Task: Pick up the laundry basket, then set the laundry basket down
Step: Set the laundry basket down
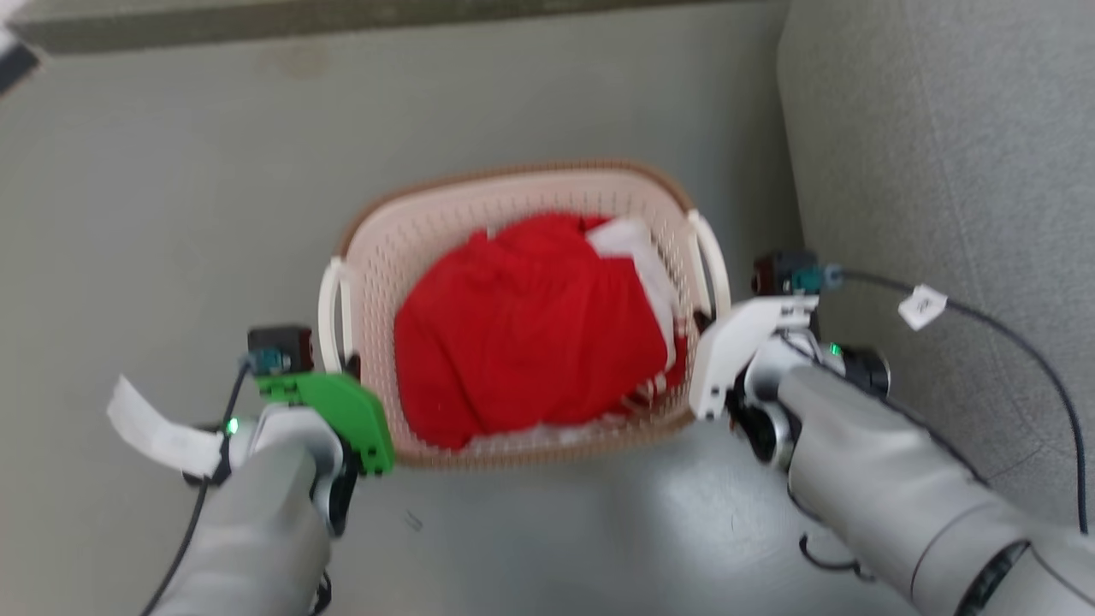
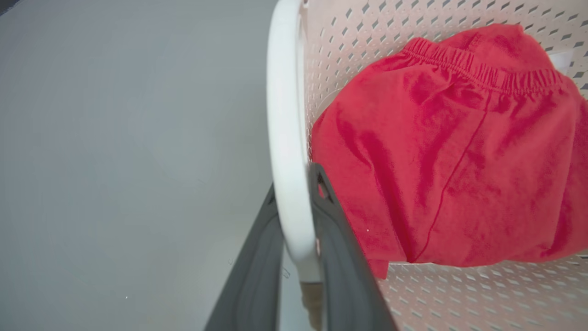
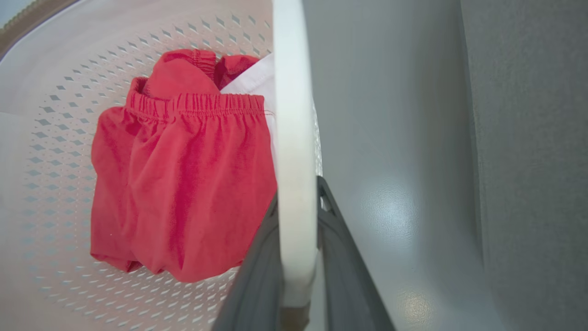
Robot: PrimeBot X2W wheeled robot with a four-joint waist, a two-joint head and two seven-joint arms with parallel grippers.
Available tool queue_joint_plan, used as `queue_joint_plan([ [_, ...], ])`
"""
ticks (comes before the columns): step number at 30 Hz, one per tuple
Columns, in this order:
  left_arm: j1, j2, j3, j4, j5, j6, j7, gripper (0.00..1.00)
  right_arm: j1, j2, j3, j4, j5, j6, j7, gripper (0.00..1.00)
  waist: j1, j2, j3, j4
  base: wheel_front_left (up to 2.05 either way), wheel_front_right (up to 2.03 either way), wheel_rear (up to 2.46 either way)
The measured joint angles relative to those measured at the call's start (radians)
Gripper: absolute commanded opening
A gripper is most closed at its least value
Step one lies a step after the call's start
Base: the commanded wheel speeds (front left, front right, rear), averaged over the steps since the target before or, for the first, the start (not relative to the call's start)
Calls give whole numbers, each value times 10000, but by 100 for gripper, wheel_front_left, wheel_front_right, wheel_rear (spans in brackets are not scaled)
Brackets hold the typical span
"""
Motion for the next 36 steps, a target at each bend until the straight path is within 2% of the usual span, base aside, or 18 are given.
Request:
queue_joint_plan([
  [8,-970,59,-10,-487,31,472,-138,0,-1319,-86,-117,159,-217,0,-255,0,0,0,1022,-78,0,0,0],
  [14,-1672,115,-8,-815,31,665,-205,0,-2310,-96,-282,407,-374,0,-453,0,1,0,1803,-136,0,0,0],
  [36,-4549,157,-31,-1085,575,965,-111,0,-4850,-159,-539,1055,-711,0,-880,0,2,0,4673,-82,0,0,0],
])
